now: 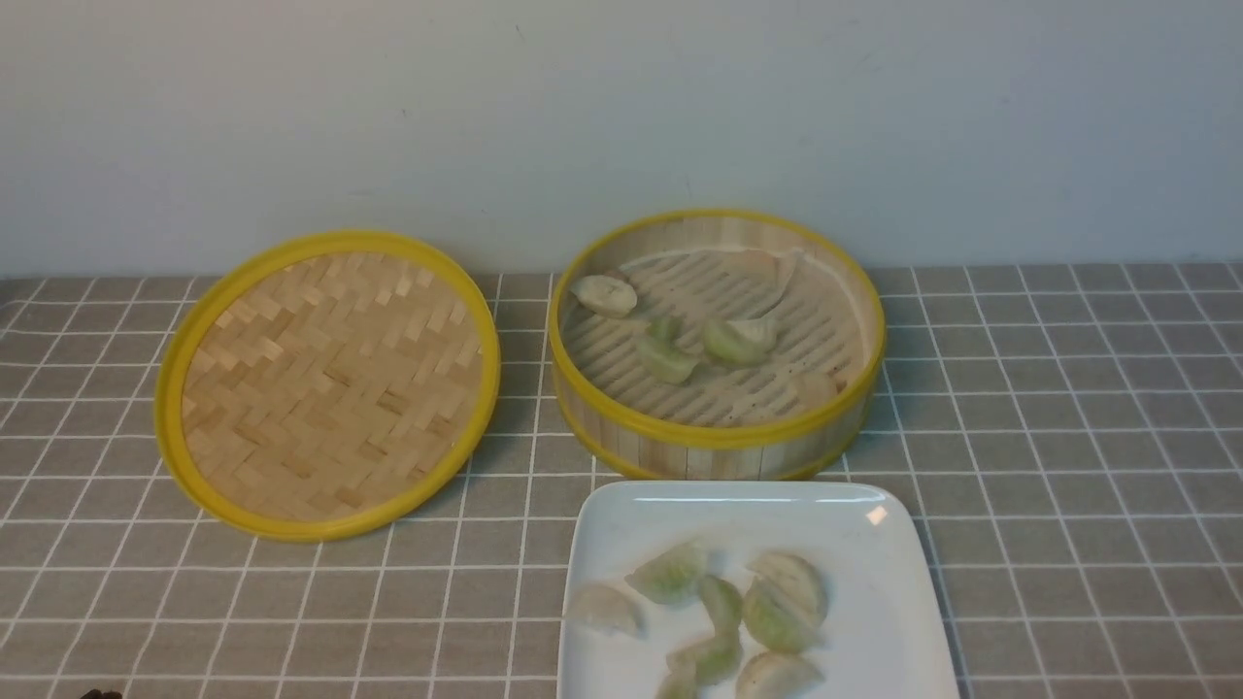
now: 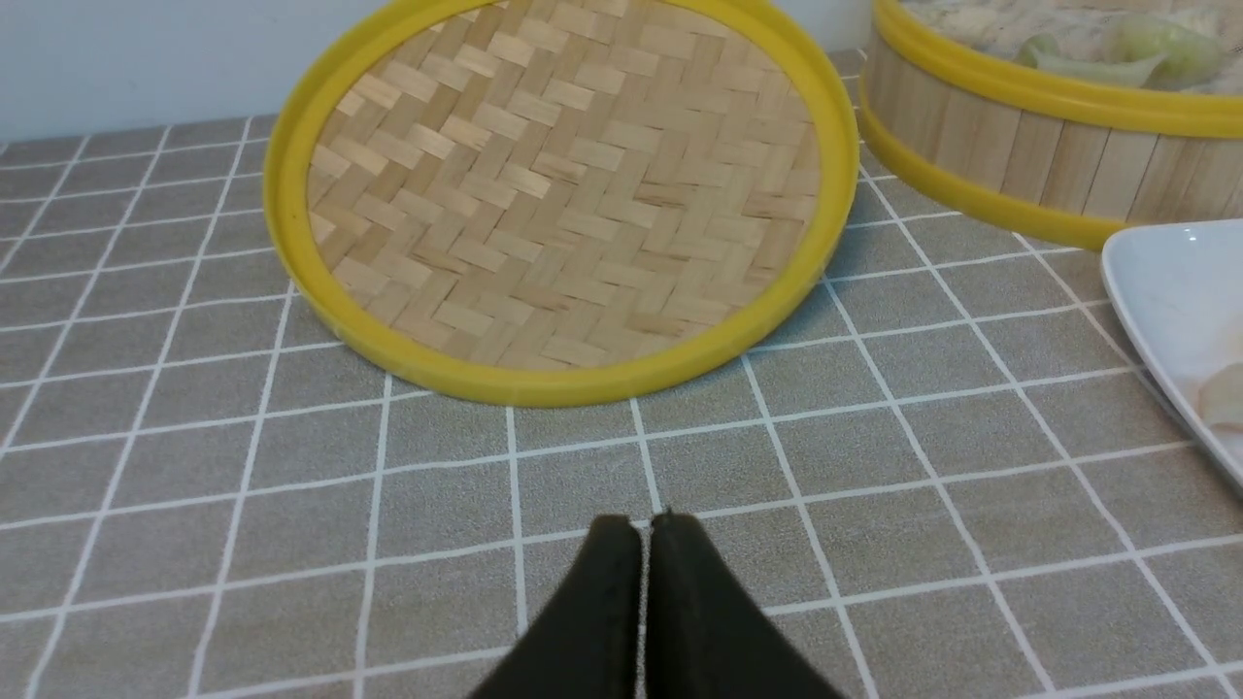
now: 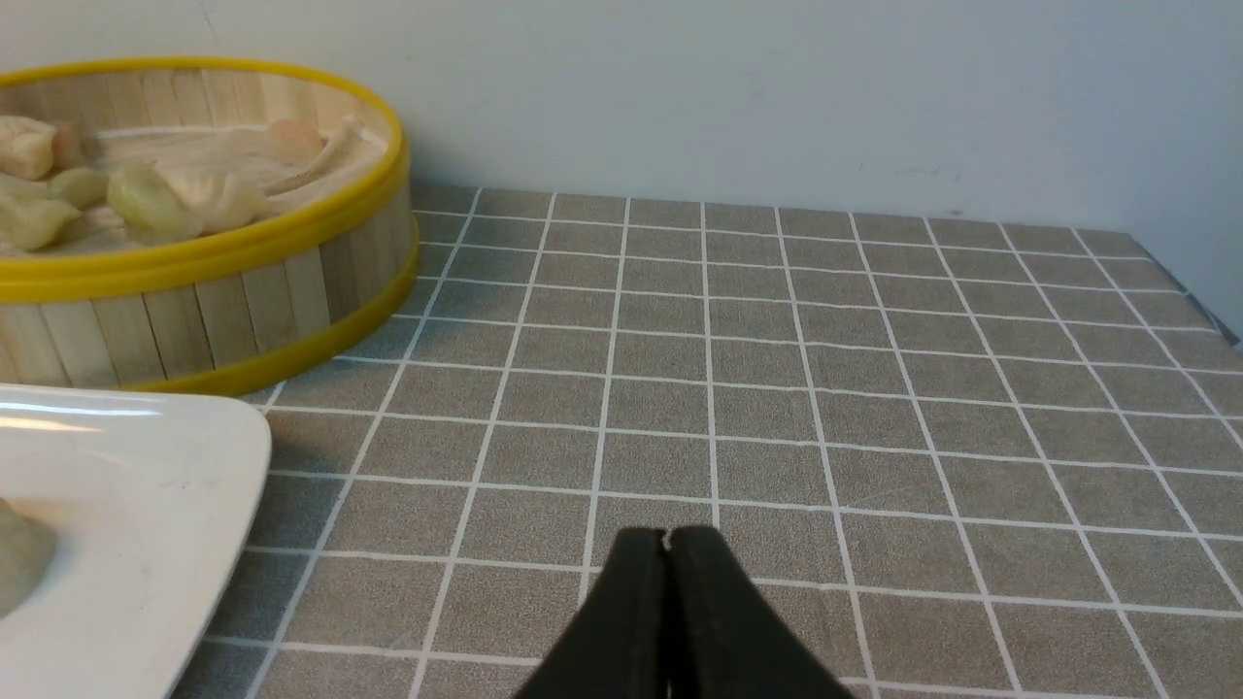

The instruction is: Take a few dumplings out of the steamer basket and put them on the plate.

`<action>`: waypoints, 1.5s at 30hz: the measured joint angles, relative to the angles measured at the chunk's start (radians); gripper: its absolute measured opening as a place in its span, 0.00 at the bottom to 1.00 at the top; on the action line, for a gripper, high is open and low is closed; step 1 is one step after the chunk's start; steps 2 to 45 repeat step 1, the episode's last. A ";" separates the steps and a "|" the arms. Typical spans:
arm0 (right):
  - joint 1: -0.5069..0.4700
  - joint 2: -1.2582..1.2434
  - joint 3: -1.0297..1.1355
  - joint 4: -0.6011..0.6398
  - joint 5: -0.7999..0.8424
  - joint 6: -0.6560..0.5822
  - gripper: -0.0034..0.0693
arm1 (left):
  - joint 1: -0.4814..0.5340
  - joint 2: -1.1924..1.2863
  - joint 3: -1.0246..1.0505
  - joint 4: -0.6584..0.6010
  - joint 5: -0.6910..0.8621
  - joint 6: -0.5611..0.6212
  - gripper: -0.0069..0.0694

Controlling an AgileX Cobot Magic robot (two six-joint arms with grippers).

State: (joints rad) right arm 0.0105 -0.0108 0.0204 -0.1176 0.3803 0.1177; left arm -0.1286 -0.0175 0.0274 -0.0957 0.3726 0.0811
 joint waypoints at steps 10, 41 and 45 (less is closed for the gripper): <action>0.000 0.000 0.000 0.000 0.000 0.000 0.03 | 0.000 0.000 0.000 0.000 0.000 0.000 0.08; 0.000 0.000 0.000 0.000 0.000 0.000 0.03 | 0.000 0.000 0.000 0.000 0.000 0.000 0.08; 0.000 0.000 0.000 0.000 0.000 0.000 0.03 | 0.000 0.000 0.000 0.000 0.000 0.000 0.08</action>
